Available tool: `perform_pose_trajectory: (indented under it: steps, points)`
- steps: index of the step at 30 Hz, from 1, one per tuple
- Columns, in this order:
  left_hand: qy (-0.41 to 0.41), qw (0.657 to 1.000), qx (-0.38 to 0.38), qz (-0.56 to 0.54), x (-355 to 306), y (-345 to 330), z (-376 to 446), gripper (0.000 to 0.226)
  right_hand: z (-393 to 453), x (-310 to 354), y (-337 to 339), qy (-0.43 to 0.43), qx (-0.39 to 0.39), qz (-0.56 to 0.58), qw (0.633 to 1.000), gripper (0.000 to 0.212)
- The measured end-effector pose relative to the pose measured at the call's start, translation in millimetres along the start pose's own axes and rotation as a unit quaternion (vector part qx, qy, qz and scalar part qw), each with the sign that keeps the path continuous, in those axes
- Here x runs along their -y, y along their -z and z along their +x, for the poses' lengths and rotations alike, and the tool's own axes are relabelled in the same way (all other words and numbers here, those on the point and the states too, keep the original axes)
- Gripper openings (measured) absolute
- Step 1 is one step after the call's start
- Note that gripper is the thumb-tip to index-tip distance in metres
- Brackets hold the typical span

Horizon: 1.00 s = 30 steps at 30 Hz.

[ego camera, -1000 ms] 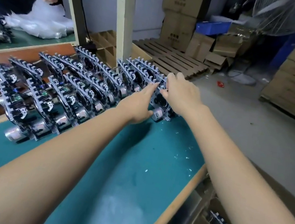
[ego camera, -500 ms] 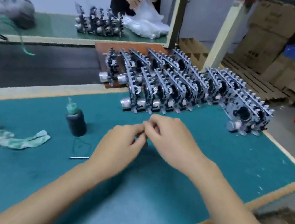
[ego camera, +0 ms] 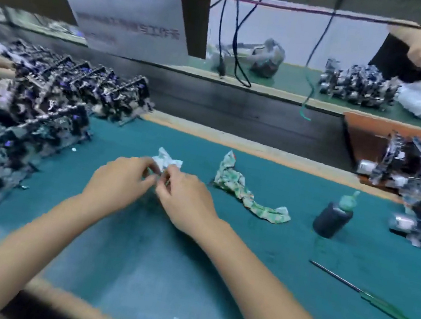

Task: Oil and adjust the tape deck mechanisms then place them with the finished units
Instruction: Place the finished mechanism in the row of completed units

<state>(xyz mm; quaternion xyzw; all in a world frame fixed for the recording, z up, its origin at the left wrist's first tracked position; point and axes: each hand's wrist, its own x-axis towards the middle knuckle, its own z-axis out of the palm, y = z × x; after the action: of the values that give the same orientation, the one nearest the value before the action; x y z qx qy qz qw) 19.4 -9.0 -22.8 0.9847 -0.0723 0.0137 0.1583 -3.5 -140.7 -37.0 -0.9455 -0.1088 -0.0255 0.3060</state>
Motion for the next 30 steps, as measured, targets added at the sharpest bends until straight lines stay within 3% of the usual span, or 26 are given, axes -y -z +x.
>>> perform_pose_trajectory:
  steps: [5,13,15,17,19,21,23,27,30]
  points:
    - [0.063,0.996,-0.056,0.027,57,20,24,0.022,36,28,-34,0.019,0.026,0.034,0.999,0.02]
    - [0.066,0.998,-0.005,0.004,68,5,46,0.02,69,27,-46,0.006,0.024,0.016,1.0,0.024]
    - [0.05,0.995,-0.062,0.054,70,9,53,0.026,77,29,-45,0.004,0.028,0.007,1.0,0.023]
    - [0.027,0.973,-0.171,0.154,80,20,61,0.039,87,35,-44,0.012,0.042,0.001,0.999,0.022]
    - [0.065,0.952,-0.219,0.204,95,35,67,0.057,99,45,-43,0.034,0.048,-0.002,0.998,0.023]
    - [0.137,0.947,-0.199,0.21,107,48,70,0.058,112,57,-44,0.058,0.043,-0.006,0.997,0.027]
    - [0.175,0.946,-0.167,0.214,114,54,69,0.042,123,70,-47,0.089,0.03,-0.017,0.995,0.035]
    - [0.112,0.953,-0.17,0.225,116,59,63,0.034,137,93,-53,0.161,-0.023,-0.062,0.985,0.057]
    - [0.075,0.963,-0.158,0.207,119,62,59,0.034,145,99,-56,0.208,-0.033,-0.136,0.968,0.055]
